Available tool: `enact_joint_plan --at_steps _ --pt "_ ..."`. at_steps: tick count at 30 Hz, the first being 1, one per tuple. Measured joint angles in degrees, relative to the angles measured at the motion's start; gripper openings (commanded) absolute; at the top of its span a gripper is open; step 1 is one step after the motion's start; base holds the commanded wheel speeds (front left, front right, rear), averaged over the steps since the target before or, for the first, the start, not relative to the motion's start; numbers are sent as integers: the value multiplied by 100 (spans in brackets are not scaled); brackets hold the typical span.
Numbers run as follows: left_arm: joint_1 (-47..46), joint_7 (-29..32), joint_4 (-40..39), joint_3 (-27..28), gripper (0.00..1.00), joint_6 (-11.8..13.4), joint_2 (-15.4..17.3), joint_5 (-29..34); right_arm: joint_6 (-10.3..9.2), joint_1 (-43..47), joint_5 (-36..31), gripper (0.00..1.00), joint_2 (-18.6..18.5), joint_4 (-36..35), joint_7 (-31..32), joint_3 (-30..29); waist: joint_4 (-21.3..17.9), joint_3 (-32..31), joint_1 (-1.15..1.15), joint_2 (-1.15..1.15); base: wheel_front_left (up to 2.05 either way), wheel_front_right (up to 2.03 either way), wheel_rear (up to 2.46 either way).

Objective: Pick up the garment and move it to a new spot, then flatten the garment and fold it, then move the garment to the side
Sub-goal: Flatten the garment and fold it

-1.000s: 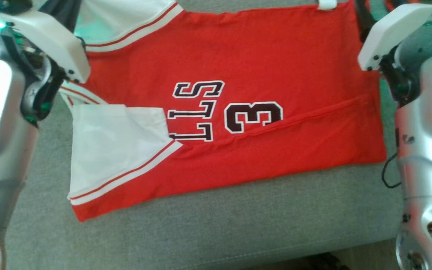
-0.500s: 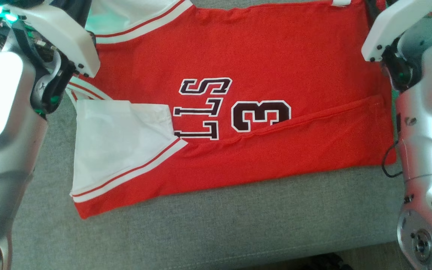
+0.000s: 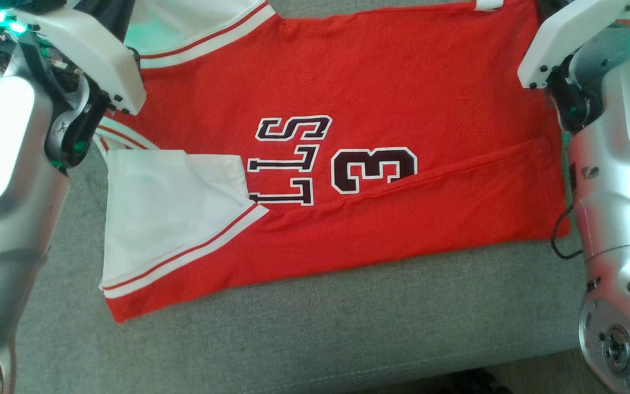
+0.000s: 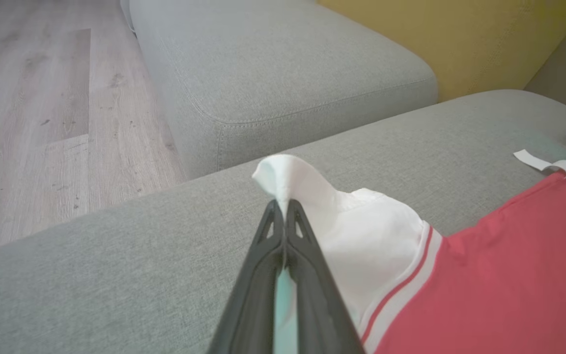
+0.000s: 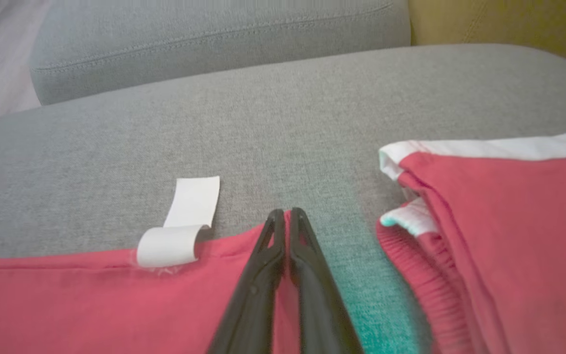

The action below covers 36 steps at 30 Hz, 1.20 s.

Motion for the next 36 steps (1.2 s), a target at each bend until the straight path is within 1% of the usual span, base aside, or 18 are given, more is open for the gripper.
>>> enact_joint_plan --at_steps 5,8,16,20,24,29,36 --pt "56 -226 -12 10 0 -32 81 -93 0 21 333 0 1 12 -308 332 -33 -160 0 0 0 0 0" --pt "256 -354 -123 30 0 -44 141 -159 0 164 584 0 -1 -94 -465 512 -37 -313 -1 0 0 0 0" --pt "1140 -780 -593 97 0 -25 344 -285 0 1048 1137 0 -256 -632 -549 980 -14 -803 -1 0 0 0 0" --pt "1727 -1031 -950 104 0 120 411 -344 0 1534 1296 0 -387 -944 -547 1062 11 -996 -1 0 0 0 0" --pt "2348 -1380 -1283 151 0 316 505 -343 0 1941 1432 0 -411 -1257 -514 1061 41 -1121 -2 0 0 0 0" --pt "3119 -1766 -1652 149 0 572 498 -343 0 2403 1512 0 -410 -1739 -444 1047 102 -1231 -2 1 0 0 0" --pt "3827 -2220 -1780 158 0 775 376 -352 0 3006 1511 0 -396 -2337 -368 878 181 -1307 -1 1 0 0 0"
